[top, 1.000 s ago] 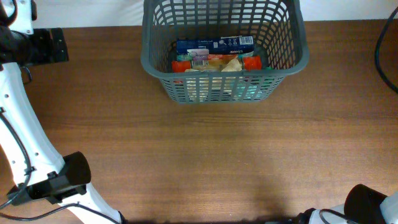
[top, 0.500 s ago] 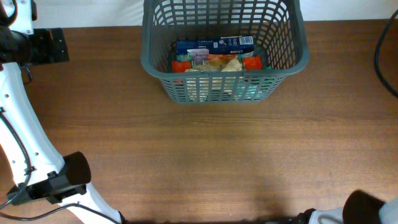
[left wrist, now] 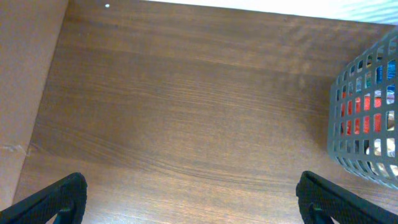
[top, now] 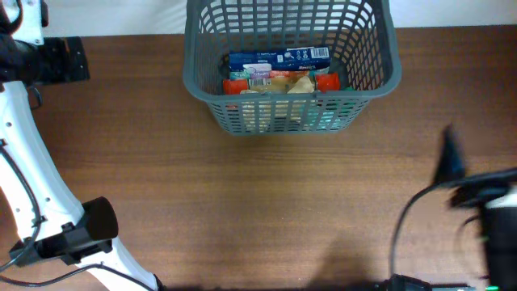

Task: Pack container

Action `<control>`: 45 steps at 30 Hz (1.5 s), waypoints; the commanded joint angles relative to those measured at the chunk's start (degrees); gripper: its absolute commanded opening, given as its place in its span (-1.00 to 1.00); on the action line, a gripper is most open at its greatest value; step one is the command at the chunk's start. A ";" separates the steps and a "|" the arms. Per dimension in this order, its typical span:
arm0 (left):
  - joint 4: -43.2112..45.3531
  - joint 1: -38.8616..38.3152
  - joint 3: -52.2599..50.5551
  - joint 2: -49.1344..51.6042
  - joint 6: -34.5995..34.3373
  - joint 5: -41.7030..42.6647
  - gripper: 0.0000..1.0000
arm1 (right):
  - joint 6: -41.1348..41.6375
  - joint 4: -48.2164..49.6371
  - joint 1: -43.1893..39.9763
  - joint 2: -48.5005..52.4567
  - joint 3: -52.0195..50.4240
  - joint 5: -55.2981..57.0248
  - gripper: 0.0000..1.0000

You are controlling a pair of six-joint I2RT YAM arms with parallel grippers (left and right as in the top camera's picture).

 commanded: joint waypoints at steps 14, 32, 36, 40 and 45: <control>-0.02 0.20 -0.07 -0.35 -0.68 0.42 0.99 | 0.31 5.99 10.78 -28.61 -49.42 -2.01 0.98; -0.04 0.20 -0.07 -0.35 -0.68 0.42 0.99 | 0.28 6.21 10.80 -30.56 -56.15 -1.77 0.98; -0.02 0.20 -0.07 -0.35 -0.68 0.42 0.98 | 0.28 6.21 10.80 -30.56 -56.15 -1.77 0.98; -0.02 0.20 -0.07 -0.35 -0.68 0.42 0.99 | 0.28 6.21 10.80 -30.56 -56.15 -1.77 0.98; -0.04 0.17 -0.11 -0.28 -0.68 0.42 0.98 | 0.28 6.21 10.80 -30.56 -56.15 -1.77 0.98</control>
